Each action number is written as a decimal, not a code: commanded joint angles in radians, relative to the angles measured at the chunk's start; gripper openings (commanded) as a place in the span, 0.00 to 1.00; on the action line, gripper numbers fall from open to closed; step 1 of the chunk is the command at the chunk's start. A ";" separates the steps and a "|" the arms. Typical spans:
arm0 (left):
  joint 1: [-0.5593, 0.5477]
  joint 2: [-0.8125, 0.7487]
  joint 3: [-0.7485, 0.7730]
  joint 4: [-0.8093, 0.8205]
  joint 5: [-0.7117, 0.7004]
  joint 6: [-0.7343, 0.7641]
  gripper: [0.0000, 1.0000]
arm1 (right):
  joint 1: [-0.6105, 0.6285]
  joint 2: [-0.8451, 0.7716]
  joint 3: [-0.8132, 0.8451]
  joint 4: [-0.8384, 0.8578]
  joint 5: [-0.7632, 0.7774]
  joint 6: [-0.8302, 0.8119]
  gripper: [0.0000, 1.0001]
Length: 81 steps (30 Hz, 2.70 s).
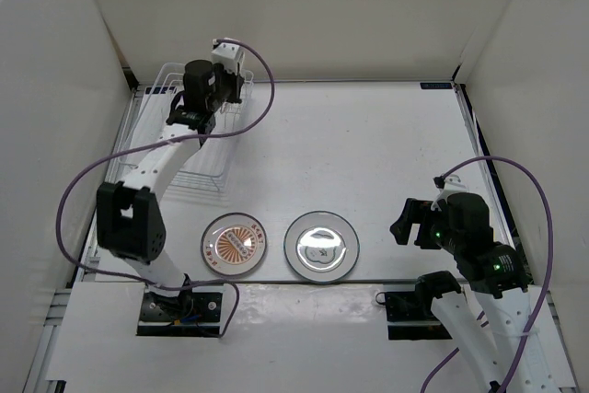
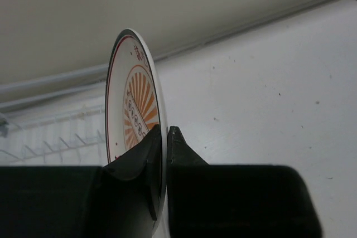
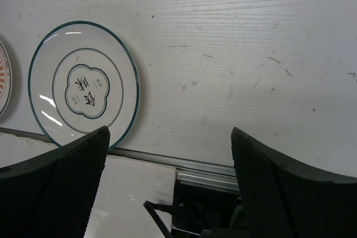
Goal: Unload the plates from the dish rack
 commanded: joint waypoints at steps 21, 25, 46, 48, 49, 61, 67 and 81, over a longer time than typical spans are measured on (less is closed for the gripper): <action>-1.056 -0.786 -0.440 -0.393 -0.974 0.456 0.00 | 0.002 -0.014 -0.005 0.040 -0.007 -0.012 0.90; -1.318 -0.716 -0.562 -0.386 -1.264 0.456 0.00 | 0.002 -0.009 -0.005 0.042 -0.005 -0.009 0.90; -1.397 -0.446 -0.726 -0.987 -1.245 -0.542 0.00 | -0.001 -0.026 -0.008 0.037 -0.001 -0.009 0.90; -1.406 -0.399 -0.728 -0.990 -1.228 -0.568 0.00 | -0.001 -0.026 -0.007 0.042 -0.001 -0.007 0.90; -1.412 -0.370 -0.720 -0.993 -1.228 -0.613 0.00 | -0.001 -0.024 -0.005 0.040 -0.001 -0.009 0.90; -1.402 -0.174 -0.675 -1.013 -1.219 -0.756 0.20 | -0.001 -0.023 -0.007 0.039 -0.001 -0.007 0.90; -1.402 -0.201 -0.675 -0.930 -1.193 -0.693 0.62 | 0.000 -0.020 -0.007 0.037 -0.001 -0.009 0.90; -1.336 -0.496 -0.490 -0.776 -0.973 -0.389 0.93 | 0.002 -0.035 -0.010 0.040 -0.004 -0.010 0.90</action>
